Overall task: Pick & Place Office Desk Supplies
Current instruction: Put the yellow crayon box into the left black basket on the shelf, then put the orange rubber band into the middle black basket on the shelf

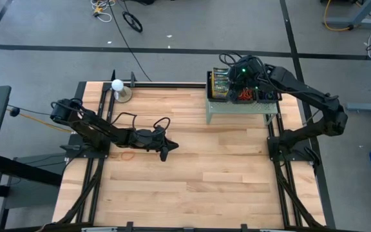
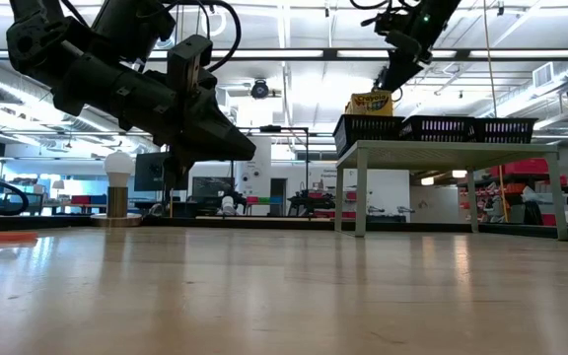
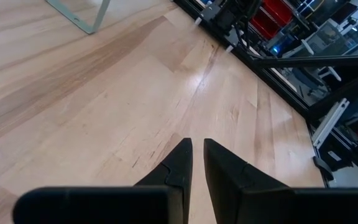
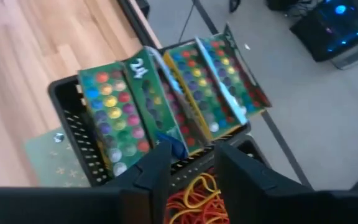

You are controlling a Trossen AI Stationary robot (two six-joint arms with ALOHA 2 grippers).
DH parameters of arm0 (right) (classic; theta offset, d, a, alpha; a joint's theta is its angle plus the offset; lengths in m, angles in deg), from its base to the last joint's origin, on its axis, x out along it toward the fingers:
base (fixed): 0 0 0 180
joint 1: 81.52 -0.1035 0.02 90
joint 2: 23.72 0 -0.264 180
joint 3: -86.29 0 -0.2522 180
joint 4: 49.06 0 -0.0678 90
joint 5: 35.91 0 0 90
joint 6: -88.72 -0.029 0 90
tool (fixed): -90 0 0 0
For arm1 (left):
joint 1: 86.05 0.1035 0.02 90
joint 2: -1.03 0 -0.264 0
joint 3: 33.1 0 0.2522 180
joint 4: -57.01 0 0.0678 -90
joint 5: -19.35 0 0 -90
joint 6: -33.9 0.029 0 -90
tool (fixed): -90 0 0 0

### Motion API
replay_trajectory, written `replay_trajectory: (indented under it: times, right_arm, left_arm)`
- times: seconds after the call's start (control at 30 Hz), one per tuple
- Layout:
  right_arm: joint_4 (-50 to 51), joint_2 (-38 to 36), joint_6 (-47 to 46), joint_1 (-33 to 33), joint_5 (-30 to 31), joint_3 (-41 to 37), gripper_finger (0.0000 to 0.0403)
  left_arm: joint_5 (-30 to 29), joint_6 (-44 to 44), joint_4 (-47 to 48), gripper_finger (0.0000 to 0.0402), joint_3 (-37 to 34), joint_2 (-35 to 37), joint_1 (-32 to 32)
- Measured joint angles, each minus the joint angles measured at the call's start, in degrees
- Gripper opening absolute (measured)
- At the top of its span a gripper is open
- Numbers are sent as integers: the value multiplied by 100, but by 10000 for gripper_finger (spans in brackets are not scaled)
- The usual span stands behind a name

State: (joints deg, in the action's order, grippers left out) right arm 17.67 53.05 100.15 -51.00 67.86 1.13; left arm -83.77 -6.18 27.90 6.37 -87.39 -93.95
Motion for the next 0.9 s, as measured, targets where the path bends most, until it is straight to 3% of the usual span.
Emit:
replay_trajectory:
  times: [0.43, 0.57, 0.73, 0.9]
  right_arm:
    - [349, -291, -343, -58, 302, 223, 157]
    - [358, -730, -780, -291, 291, 195, 116]
    - [-273, -1413, -1472, -914, -80, -559, 20]
    - [-1618, -1940, -2250, -1825, -170, -1830, 18]
  left_arm:
    - [592, -4, 205, 48, -2, 215, 4]
    - [570, 7, 987, 40, -2, 696, 4]
    - [390, 7, 2445, 12, 2, 1431, -34]
    - [228, -299, 4027, 7, 42, 2023, -140]
